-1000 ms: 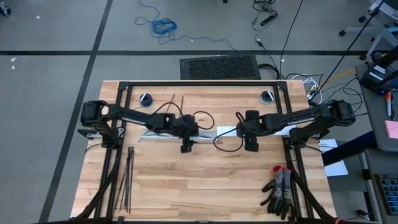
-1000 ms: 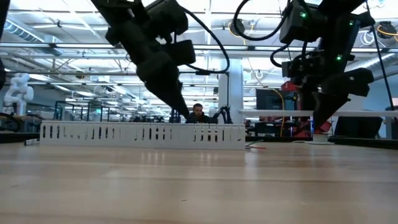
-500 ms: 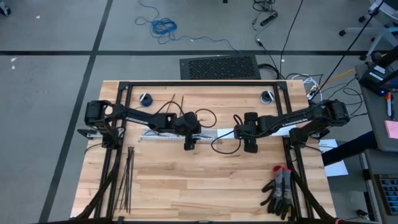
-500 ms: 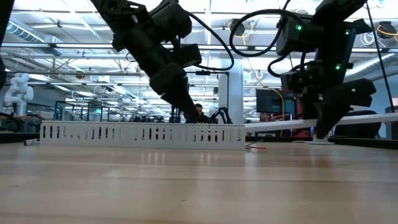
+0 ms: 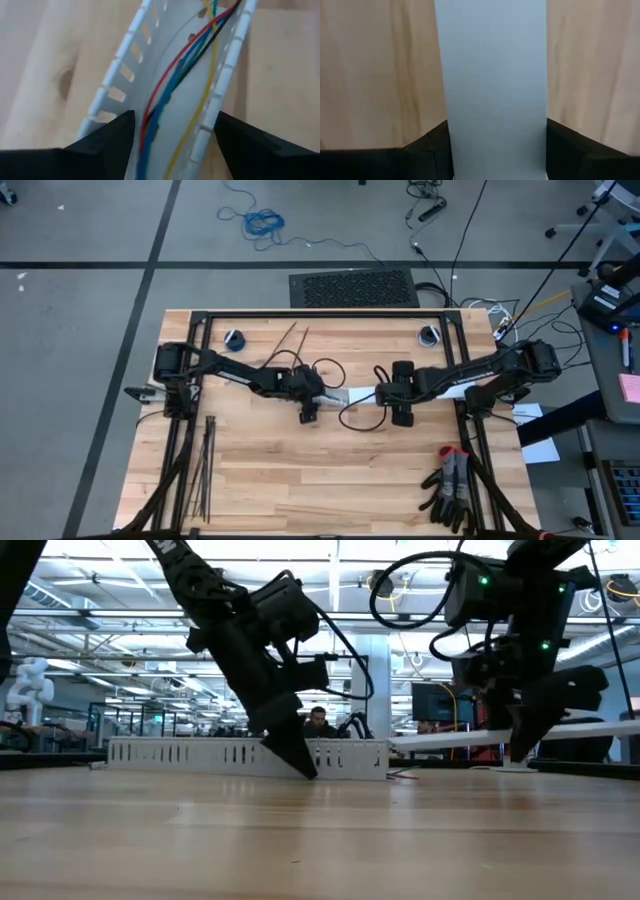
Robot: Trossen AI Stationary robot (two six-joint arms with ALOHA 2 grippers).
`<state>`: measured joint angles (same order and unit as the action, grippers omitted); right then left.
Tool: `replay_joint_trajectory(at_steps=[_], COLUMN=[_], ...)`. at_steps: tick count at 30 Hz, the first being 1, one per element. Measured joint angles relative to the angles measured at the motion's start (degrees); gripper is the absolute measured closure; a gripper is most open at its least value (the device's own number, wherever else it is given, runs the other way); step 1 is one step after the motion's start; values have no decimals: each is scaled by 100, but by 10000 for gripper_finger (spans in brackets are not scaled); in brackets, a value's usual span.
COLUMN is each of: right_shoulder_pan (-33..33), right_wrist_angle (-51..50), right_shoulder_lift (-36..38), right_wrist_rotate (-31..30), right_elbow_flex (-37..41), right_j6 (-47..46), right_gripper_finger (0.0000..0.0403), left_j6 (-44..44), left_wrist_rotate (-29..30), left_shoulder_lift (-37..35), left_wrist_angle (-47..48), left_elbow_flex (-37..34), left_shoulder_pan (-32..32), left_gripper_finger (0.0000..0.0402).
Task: Ziptie cables
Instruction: Close the white cable duct
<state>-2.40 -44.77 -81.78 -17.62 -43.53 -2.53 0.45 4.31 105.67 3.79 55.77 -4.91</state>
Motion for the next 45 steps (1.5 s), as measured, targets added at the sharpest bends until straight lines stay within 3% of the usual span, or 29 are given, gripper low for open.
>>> replay_joint_trajectory(at_steps=[4,17,25,31,37,42,45], right_shoulder_pan=[63,394,458,616,612,571,486], right_wrist_angle=[-76,-452,-398,-363,-511,-707,-784], right_shoulder_lift=[29,44,-98,-181,-181,-179,-166], right_wrist_rotate=[-317,-232,-50,-154,-160,-160,-157], right_elbow_flex=[-302,-535,-531,-531,-529,-529,-527], right_j6=[-173,-308,-260,-290,-326,-423,-454], right_gripper_finger=[188,188,188,188,188,188,188], left_j6=[-368,-901,-895,-519,703,1381,1516], left_wrist_rotate=[445,1309,1358,1341,823,-630,-1025], left_shoulder_lift=[0,-203,-203,-632,-1065,-782,-562], left_wrist_angle=[-47,37,31,72,24,-742,-943], left_elbow_flex=[0,0,0,-2,0,2,0], left_shoulder_pan=[1,96,58,278,229,-364,-656], left_gripper_finger=[135,136,136,136,136,136,136])
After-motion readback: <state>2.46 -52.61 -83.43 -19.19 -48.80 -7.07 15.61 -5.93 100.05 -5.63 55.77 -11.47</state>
